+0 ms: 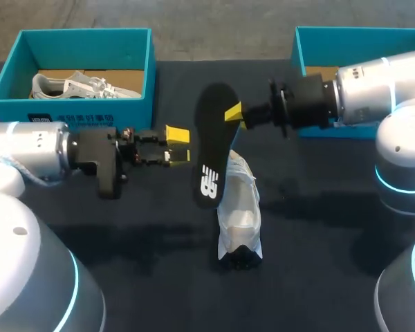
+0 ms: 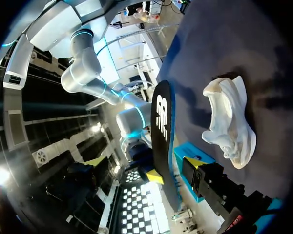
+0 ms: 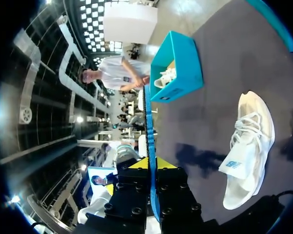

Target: Take the shoe out of the shoebox, open the shoe tongue, remove and reinsert the insole, then place the shoe into the shoebox

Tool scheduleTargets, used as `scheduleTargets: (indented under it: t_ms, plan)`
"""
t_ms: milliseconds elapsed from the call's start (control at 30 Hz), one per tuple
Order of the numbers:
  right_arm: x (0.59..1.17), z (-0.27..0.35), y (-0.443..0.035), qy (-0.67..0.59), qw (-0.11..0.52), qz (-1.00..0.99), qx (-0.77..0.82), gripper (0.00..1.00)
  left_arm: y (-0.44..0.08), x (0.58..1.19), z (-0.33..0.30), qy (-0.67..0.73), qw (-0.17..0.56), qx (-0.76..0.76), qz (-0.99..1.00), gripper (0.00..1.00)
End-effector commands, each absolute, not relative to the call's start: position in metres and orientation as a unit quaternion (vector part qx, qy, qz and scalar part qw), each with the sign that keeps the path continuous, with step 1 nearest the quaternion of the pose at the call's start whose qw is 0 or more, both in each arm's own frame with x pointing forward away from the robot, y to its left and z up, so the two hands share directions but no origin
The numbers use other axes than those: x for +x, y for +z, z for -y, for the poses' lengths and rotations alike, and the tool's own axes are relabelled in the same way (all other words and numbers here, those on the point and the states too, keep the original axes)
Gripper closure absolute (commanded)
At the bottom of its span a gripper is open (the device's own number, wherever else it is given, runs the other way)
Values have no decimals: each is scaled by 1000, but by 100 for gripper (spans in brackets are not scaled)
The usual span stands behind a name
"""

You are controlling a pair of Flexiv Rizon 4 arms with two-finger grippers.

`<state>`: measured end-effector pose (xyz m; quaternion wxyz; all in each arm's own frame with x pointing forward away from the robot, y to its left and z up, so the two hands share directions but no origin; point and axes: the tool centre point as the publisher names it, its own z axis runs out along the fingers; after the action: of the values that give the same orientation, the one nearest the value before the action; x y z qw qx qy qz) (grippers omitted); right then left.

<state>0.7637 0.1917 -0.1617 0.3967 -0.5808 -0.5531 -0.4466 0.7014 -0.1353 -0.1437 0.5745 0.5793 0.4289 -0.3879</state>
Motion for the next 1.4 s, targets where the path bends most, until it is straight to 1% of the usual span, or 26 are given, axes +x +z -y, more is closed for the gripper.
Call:
scheduleTargets:
  t_ms: [33,300,667,1167,1200,1400]
  plan:
    - [763,-185,-170,-452,402,549,-577,100,-127,701,112,-379,545,607,-436,0]
    - [763,-178,-181,-449,408,546,-578,100,-105,724,92,-325,471,670,-474,0]
    - [769,-176,-208,-458,415,538,-574,100,-99,749,86,-253,331,736,-534,0]
    - [771,-173,-243,-459,417,528,-580,100,-76,771,98,-227,237,763,-557,0]
    - [772,-171,-248,-456,421,521,-585,100,-76,773,101,-219,221,772,-554,0]
    - [774,-167,-250,-452,422,515,-593,100,-75,776,108,-210,183,777,-564,0]
